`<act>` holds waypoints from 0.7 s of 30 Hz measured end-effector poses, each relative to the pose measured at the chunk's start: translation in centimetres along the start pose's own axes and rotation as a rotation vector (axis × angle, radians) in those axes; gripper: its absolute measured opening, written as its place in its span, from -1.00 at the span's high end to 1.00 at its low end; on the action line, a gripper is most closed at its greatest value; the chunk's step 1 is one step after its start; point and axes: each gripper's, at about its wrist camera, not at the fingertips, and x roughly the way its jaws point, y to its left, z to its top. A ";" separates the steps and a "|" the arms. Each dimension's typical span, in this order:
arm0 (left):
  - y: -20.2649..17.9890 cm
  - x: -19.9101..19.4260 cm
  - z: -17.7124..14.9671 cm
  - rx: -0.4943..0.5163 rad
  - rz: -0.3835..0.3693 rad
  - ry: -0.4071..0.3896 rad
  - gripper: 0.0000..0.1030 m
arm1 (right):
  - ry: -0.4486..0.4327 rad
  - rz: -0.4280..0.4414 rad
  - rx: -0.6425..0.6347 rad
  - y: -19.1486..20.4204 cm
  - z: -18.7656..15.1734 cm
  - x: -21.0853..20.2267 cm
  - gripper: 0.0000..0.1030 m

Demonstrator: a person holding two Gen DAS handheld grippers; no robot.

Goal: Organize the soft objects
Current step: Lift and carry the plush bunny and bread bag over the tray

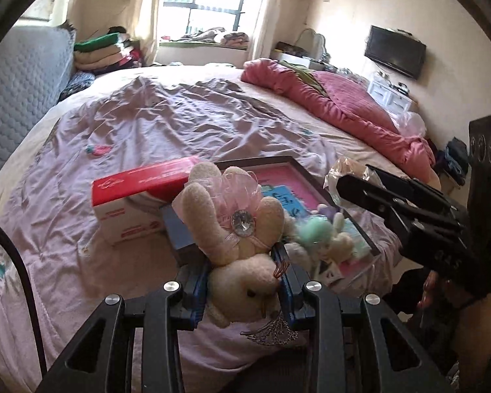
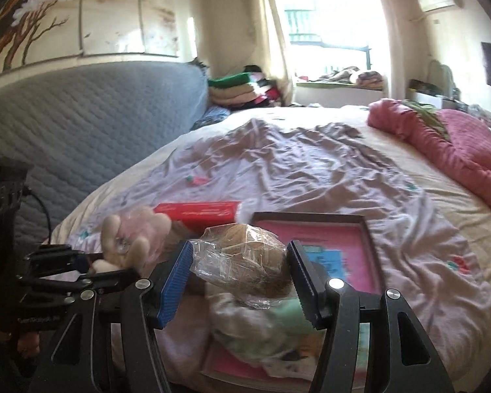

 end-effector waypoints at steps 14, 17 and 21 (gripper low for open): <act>-5.6 1.4 1.5 0.106 0.004 0.021 0.29 | -0.049 -0.062 0.075 -4.4 -0.4 -3.1 -0.19; -6.4 2.2 1.4 0.127 0.009 0.036 0.29 | -0.060 -0.076 0.097 -5.6 -0.7 -3.6 -0.19; -6.9 3.4 1.3 0.136 0.007 0.055 0.29 | -0.060 -0.102 0.123 -6.9 -1.2 -4.1 -0.19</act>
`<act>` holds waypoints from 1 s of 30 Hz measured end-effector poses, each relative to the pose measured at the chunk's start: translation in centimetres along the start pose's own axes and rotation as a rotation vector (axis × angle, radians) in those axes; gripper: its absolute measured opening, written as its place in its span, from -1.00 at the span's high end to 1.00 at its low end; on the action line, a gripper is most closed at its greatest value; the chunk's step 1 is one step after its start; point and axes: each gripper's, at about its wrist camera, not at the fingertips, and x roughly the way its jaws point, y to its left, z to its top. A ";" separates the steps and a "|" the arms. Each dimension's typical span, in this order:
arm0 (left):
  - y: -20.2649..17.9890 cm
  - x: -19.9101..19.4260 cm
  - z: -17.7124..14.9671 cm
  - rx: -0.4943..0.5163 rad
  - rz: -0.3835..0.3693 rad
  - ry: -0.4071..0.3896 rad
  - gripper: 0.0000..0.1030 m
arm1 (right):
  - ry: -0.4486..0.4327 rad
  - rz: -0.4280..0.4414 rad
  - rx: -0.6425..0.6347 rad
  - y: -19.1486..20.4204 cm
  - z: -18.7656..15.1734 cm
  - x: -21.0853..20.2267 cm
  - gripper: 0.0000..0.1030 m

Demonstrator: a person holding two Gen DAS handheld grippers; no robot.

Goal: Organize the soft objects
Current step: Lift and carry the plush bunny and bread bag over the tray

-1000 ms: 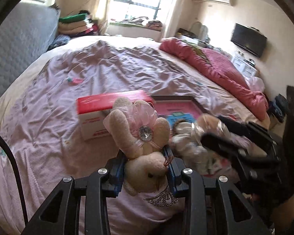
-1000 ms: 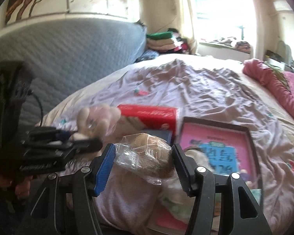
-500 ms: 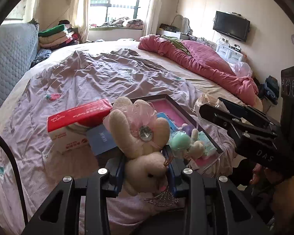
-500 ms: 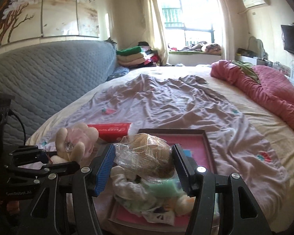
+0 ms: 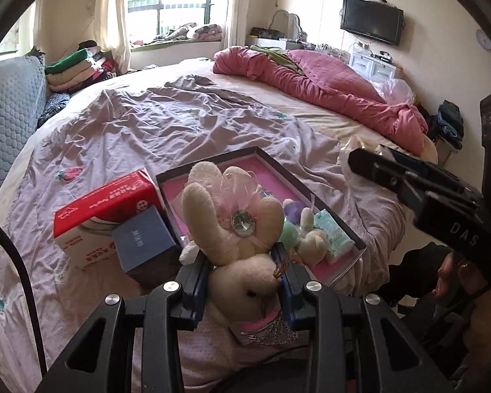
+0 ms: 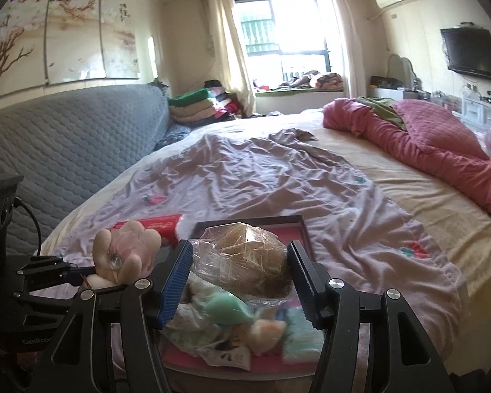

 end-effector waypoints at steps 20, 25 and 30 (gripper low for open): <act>-1.0 6.6 -0.3 0.033 0.026 0.119 0.29 | 0.042 -0.056 0.052 -3.4 -1.6 2.0 -0.20; -0.8 7.7 -0.7 0.032 0.023 0.141 0.29 | 0.048 -0.054 0.042 -3.5 -2.0 2.9 -0.20; -1.1 8.3 -0.8 0.049 0.025 0.143 0.29 | 0.059 -0.058 0.034 -3.4 -2.2 3.9 -0.20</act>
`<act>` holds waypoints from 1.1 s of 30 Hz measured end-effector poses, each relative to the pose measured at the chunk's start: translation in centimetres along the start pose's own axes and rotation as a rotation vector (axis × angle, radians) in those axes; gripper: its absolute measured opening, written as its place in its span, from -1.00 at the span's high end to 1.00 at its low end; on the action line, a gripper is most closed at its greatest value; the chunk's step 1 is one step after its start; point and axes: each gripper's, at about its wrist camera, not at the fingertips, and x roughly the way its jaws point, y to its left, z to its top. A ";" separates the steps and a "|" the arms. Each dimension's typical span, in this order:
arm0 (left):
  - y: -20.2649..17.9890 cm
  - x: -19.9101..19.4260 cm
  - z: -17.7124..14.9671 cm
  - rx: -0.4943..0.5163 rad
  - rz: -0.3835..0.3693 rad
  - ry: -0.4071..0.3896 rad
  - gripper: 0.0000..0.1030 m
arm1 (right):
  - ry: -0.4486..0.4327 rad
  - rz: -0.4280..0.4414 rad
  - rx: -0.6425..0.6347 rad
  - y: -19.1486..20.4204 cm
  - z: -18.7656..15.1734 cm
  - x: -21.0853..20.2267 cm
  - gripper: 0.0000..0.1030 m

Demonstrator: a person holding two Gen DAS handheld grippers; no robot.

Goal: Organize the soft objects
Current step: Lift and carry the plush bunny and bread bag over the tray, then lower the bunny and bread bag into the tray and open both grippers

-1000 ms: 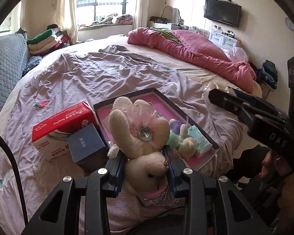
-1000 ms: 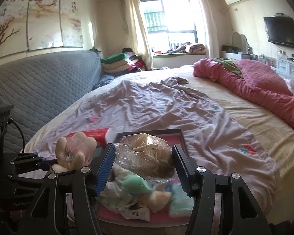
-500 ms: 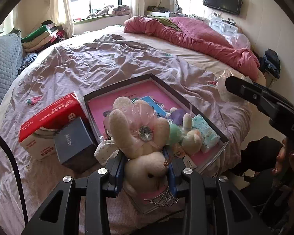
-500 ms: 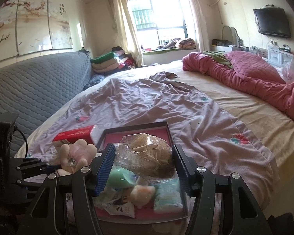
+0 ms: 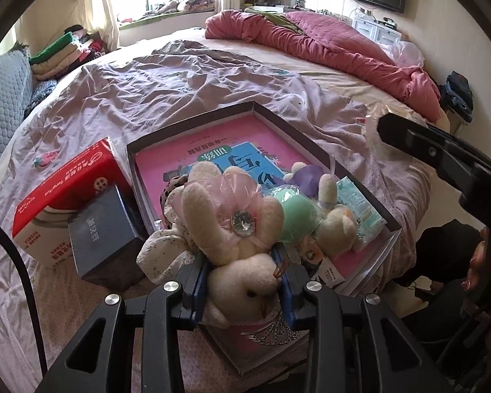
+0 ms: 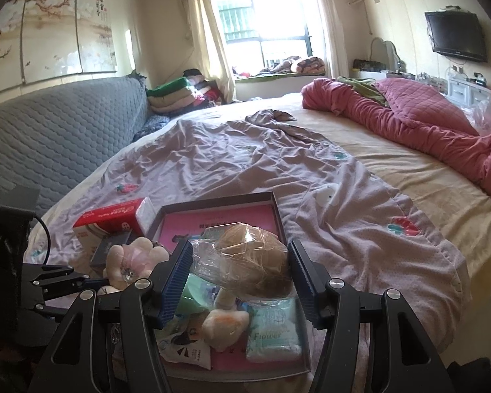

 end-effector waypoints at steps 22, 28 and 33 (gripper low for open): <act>0.8 2.0 0.8 -0.017 -0.033 0.026 0.28 | 0.097 -0.042 0.036 -2.5 1.8 7.2 -0.20; 0.8 2.4 0.8 -0.018 -0.031 0.036 0.25 | 0.184 -0.035 0.026 -2.3 1.7 11.7 -0.21; 1.0 2.3 0.7 -0.032 -0.044 0.030 0.25 | 0.258 -0.033 -0.020 -1.5 0.5 14.6 -0.21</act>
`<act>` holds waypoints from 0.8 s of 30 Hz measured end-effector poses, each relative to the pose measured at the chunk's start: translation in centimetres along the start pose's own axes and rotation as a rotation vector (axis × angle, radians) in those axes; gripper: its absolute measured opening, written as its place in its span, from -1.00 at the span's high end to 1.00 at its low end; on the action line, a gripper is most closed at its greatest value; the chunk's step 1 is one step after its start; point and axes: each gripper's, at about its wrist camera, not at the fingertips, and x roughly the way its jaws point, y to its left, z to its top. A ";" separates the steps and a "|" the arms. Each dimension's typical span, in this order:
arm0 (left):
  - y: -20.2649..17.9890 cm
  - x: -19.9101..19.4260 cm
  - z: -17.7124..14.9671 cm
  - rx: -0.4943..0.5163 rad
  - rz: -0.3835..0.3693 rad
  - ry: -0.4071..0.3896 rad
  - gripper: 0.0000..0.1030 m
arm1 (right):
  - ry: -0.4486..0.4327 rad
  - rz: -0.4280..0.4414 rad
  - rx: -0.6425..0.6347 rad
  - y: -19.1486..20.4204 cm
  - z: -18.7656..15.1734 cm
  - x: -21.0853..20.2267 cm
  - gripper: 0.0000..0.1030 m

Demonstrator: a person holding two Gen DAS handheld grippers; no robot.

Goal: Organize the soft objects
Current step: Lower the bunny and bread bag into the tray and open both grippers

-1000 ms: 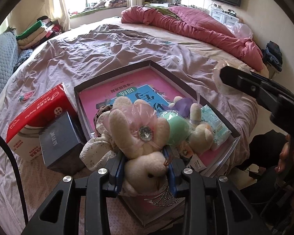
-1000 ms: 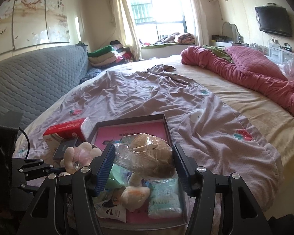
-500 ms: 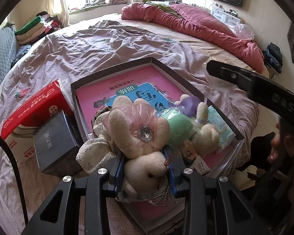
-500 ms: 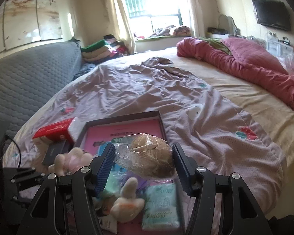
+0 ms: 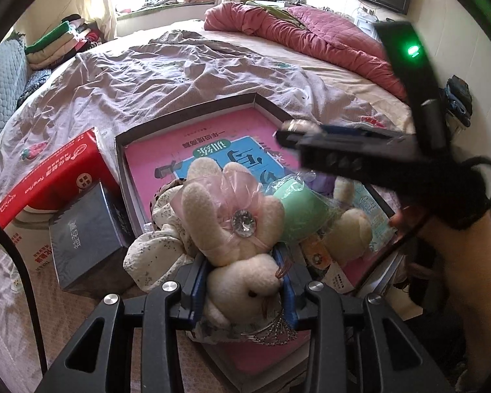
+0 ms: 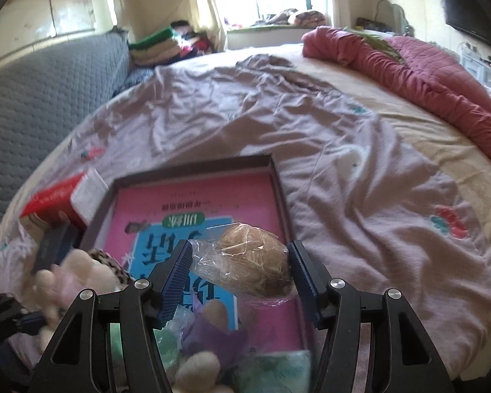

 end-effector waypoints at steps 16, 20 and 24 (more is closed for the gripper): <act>0.0 -0.4 -0.4 -0.018 -0.031 -0.004 -0.02 | -0.022 -0.003 0.058 0.0 -1.2 -3.0 -0.42; 0.1 -0.9 -0.7 -0.018 -0.032 -0.008 -0.13 | -0.068 0.007 0.105 -0.4 -1.7 -5.9 -0.43; 0.6 -1.6 -0.6 -0.037 -0.038 -0.022 -0.21 | -0.112 0.010 0.129 -0.5 -2.0 -8.5 -0.43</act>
